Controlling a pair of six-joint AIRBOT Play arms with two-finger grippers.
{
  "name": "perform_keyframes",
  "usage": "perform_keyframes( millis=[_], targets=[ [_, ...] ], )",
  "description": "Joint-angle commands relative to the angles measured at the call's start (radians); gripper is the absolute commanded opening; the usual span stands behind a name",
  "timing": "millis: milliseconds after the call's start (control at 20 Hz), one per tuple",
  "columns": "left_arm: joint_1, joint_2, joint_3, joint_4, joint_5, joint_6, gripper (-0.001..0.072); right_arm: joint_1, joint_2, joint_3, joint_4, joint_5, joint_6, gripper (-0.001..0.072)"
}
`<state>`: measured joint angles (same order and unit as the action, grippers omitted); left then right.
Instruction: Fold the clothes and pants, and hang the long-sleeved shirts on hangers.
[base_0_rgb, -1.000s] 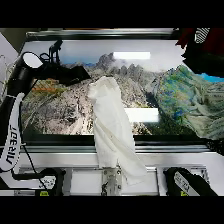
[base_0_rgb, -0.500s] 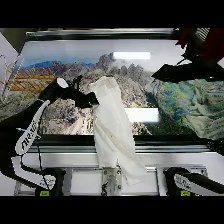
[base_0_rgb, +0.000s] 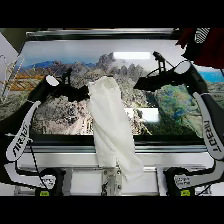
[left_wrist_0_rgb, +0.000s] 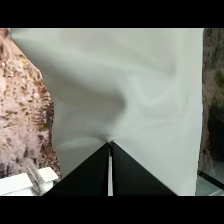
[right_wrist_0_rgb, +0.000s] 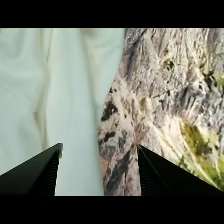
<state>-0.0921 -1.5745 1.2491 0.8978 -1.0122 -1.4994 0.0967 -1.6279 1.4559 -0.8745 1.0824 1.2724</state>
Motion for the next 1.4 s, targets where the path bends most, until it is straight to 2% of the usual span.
perform_keyframes(
  millis=[0,300,400,550,600,650,850,950,1050,1250,1350],
  targets=[
    [0.023,0.048,0.000,0.001,-0.008,0.035,0.0014,0.065,-0.154,0.028,-0.004,-0.160,0.000,0.0503],
    [0.016,0.049,-0.001,0.000,-0.016,0.035,0.0014,0.152,-0.390,0.189,0.037,-0.189,0.001,0.0501],
    [0.016,0.049,0.000,0.000,-0.016,0.035,0.0015,0.172,-0.426,0.227,0.083,-0.198,0.000,0.0380],
    [0.016,0.049,0.000,0.000,-0.016,0.035,0.0014,0.194,-0.433,0.234,0.090,-0.268,0.000,0.0367],
    [0.016,0.049,0.000,0.000,-0.017,0.035,0.0014,0.193,-0.431,0.235,0.089,-0.282,-0.001,0.0217],
    [0.018,0.050,0.000,0.000,-0.017,0.035,0.0014,0.189,-0.424,0.235,0.089,-0.288,-0.005,0.0012],
    [0.084,0.053,0.126,0.000,-0.100,0.035,0.0014,0.127,-0.301,0.246,-0.004,-0.286,-0.004,0.0017],
    [0.132,0.061,0.298,-0.002,-0.200,0.035,0.0014,0.077,-0.172,0.277,-0.087,-0.266,-0.004,0.0017],
    [0.148,0.108,0.478,-0.001,-0.244,0.035,0.0014,0.031,-0.020,0.322,-0.113,-0.243,-0.018,0.0016],
    [0.132,0.257,0.790,0.000,-0.233,0.037,0.0014,-0.011,0.301,0.370,-0.113,-0.242,-0.035,0.0017],
    [0.116,0.358,0.864,0.000,-0.200,0.039,0.0014,-0.010,0.437,0.370,-0.112,-0.244,-0.042,0.0017]
  ],
)
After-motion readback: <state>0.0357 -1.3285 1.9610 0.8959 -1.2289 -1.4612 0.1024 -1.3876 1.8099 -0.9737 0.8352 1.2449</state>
